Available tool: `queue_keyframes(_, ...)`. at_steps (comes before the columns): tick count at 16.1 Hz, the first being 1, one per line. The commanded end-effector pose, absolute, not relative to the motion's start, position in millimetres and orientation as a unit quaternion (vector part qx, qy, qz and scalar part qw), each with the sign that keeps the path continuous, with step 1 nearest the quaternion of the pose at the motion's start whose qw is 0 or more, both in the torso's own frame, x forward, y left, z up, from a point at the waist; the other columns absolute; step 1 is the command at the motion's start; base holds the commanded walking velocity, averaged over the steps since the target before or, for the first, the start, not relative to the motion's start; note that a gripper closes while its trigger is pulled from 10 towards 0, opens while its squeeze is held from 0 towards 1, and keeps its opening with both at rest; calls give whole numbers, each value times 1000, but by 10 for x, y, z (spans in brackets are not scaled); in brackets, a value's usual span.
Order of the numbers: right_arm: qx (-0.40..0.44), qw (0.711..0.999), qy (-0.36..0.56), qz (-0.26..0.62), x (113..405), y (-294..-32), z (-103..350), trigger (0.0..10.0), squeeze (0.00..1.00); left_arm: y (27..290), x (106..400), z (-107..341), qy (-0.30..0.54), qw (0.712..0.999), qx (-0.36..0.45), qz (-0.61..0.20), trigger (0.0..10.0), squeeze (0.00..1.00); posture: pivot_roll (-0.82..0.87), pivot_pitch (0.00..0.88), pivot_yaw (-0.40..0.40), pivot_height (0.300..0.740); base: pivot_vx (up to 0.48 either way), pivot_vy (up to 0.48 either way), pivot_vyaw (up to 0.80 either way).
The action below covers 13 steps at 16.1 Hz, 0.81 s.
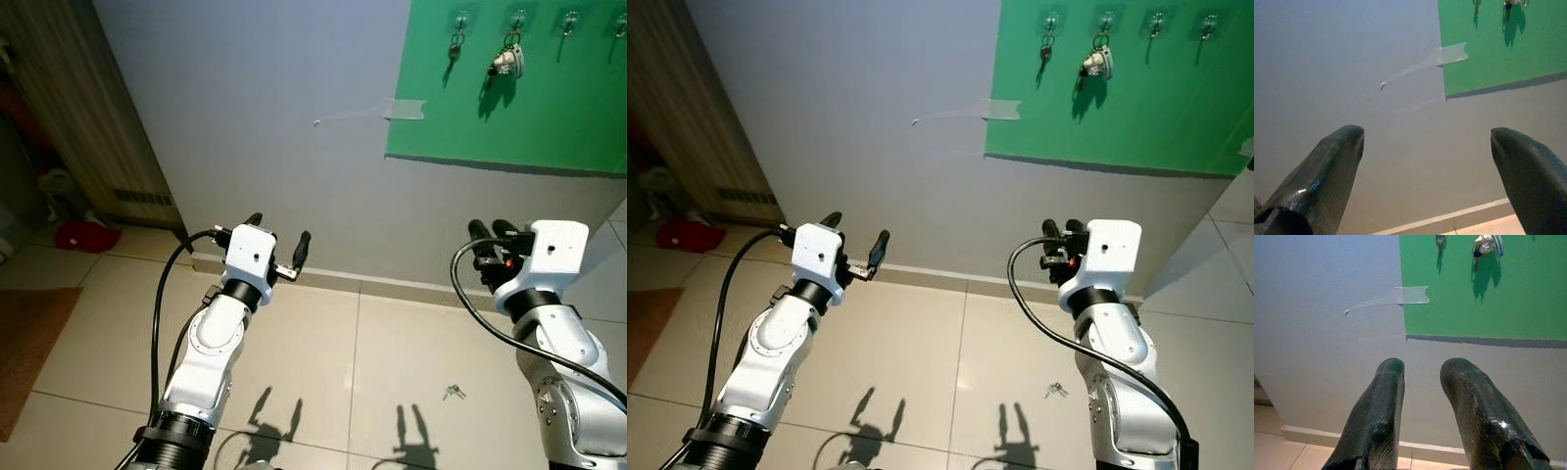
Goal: Hang keys on a hook
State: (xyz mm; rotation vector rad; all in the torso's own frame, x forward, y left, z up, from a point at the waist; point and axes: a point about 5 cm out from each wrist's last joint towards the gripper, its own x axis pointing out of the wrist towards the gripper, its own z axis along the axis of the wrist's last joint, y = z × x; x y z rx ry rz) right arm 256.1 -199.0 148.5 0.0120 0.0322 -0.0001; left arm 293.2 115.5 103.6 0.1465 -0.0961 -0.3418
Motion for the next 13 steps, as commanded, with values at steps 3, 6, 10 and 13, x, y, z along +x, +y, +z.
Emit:
queue_keyframes(3,11,1000,11,-18,2499,-2035,1498,10000,0,1179,3036,1089,-57,980,79,-171,10000,0,-231,0,95,740,0,0,0)
queue_keyframes(6,10,1000,14,-18,2516,-2059,1487,10000,0,1148,3029,1094,-61,979,79,-177,10000,0,-210,0,66,740,0,0,0)
queue_keyframes(10,9,999,35,10,2585,-1954,1373,10000,0,1235,2872,1012,-56,982,73,-163,10000,0,-134,0,-11,740,0,0,-397)
queue_keyframes(13,7,999,-8,38,2636,-1825,1499,10000,0,1323,2753,1068,-65,984,78,-144,10000,0,-84,0,-46,740,0,0,-800)
